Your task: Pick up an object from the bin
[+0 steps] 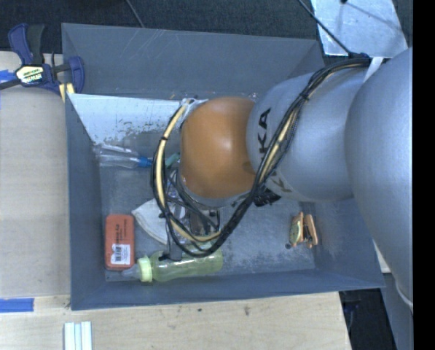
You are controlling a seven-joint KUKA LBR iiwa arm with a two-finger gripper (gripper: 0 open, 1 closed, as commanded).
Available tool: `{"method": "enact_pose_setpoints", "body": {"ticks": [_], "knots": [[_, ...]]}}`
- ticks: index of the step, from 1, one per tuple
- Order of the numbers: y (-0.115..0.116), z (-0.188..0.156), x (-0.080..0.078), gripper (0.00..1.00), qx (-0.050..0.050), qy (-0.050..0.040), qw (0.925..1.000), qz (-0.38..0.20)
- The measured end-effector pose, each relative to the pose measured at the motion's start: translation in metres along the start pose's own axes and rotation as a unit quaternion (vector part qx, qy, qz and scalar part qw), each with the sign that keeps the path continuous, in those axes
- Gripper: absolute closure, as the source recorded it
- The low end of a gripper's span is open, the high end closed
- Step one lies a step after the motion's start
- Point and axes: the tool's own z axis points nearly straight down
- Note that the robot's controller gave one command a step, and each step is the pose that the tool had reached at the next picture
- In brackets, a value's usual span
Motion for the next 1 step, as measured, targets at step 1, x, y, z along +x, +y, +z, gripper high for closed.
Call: {"method": "enact_pose_setpoints", "body": {"ticks": [1], "knots": [[-0.0009,-0.0046,-0.0019,0.00,-0.001,-0.0039,1.0000,0.002]]}}
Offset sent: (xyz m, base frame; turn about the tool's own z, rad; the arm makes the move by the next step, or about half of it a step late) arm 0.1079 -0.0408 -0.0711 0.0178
